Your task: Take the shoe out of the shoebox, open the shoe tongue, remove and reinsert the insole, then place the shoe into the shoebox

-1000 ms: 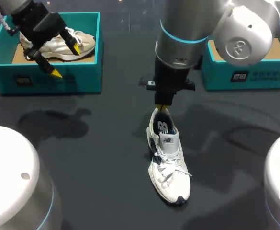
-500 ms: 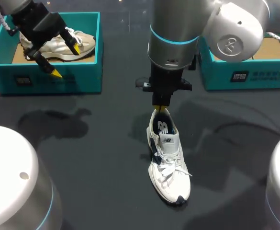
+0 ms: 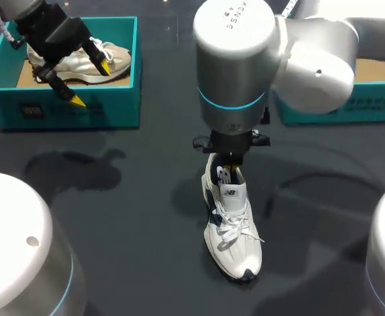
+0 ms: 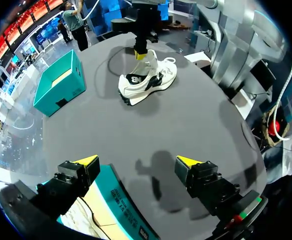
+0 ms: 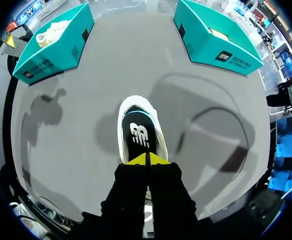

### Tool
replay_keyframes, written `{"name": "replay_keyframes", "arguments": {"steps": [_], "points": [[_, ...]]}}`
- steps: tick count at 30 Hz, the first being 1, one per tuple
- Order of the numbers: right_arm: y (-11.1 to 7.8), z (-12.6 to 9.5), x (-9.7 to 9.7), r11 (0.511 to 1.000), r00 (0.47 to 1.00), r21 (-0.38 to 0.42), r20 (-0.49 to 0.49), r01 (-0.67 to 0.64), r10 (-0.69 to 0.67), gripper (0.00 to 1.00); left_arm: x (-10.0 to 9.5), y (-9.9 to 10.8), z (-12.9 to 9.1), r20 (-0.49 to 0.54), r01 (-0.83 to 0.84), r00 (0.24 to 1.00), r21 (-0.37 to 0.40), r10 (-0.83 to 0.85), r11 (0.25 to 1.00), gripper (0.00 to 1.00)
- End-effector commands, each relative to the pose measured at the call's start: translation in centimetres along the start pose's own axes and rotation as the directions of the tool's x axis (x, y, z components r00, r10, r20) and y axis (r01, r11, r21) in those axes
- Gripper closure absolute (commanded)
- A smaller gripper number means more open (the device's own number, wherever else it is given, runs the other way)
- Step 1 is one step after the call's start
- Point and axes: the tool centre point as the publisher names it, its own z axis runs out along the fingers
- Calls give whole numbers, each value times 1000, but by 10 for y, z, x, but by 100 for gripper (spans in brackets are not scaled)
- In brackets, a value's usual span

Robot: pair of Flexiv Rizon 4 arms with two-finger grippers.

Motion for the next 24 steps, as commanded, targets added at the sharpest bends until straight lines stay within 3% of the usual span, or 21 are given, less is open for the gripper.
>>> {"name": "replay_keyframes", "arguments": {"steps": [1,5,13,24], "points": [[0,0,2,1000,1000,0,5,0,0,100,1,0,0,-1,0,1000,-3,0,1000,0],[0,0,2,1000,1000,0,5,0,0,100,1,0,0,-1,0,1000,-3,0,1000,0],[15,27,11,997,997,-61,63,-50,54,100,1,0,0,-1,0,1000,-3,0,1000,0],[19,53,18,991,987,-113,137,-65,80,100,1,0,0,-1,0,1000,-3,0,1000,0]]}}
